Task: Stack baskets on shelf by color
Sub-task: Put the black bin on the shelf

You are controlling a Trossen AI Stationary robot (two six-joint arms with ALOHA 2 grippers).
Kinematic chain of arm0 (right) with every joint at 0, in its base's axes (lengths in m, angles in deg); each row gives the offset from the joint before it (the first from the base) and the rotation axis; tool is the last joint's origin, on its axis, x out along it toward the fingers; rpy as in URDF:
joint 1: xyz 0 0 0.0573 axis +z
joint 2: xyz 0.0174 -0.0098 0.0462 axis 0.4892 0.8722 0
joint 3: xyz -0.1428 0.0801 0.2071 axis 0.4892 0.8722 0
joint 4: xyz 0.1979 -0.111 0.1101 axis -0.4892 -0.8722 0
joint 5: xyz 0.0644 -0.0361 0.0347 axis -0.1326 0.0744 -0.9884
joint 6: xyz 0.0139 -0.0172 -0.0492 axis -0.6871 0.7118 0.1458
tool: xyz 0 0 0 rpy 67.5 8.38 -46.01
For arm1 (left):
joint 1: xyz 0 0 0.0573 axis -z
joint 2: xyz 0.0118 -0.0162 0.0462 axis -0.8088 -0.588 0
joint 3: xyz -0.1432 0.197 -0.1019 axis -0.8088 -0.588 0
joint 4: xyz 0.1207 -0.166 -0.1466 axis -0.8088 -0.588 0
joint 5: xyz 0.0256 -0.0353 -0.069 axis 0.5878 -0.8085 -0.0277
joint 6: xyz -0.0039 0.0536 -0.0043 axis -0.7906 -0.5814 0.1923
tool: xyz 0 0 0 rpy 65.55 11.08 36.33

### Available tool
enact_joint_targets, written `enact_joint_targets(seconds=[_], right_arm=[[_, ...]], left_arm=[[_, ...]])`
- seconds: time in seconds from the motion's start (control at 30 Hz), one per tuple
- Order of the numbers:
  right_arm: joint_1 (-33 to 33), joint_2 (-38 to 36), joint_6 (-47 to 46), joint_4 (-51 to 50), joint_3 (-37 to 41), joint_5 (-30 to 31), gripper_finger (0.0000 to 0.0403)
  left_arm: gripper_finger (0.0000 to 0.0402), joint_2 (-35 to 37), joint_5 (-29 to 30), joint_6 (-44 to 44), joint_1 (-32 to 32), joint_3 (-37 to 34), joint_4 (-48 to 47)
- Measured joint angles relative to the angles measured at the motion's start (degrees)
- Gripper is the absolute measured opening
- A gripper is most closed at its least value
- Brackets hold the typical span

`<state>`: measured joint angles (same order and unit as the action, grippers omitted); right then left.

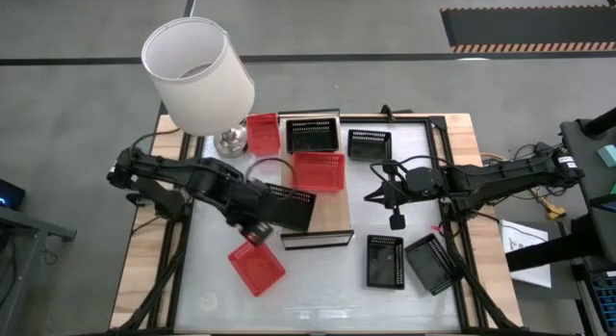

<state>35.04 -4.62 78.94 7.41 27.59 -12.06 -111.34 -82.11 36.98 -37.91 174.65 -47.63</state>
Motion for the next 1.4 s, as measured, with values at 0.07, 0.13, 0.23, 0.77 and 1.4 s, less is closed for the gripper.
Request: enact_joint_targets(seconds=[0.07,0.13,0.23,0.77,1.4], right_arm=[[-0.02,0.00,0.04,0.08,0.00,0.01,0.0009],[-0.02,-0.01,0.02,0.10,0.00,0.01,0.0009],[-0.02,-0.01,0.04,0.32,0.00,0.01,0.0009],[-0.02,0.01,0.00,0.27,0.00,0.01,0.0009],[-0.02,0.03,0.00,0.14,0.37,0.01,0.0009]], left_arm=[[0.0107,2.16,4.50,-2.42,-0.32,-1.82,1.27],[0.0106,4.56,8.77,-6.43,-0.42,-4.20,3.60],[0.0096,6.61,13.43,-8.12,-1.61,-7.76,1.08],[0.0007,8.48,10.96,-12.85,-4.48,-23.80,28.89],[0.0000,8.19,11.23,-20.45,-4.91,-26.45,37.01]])
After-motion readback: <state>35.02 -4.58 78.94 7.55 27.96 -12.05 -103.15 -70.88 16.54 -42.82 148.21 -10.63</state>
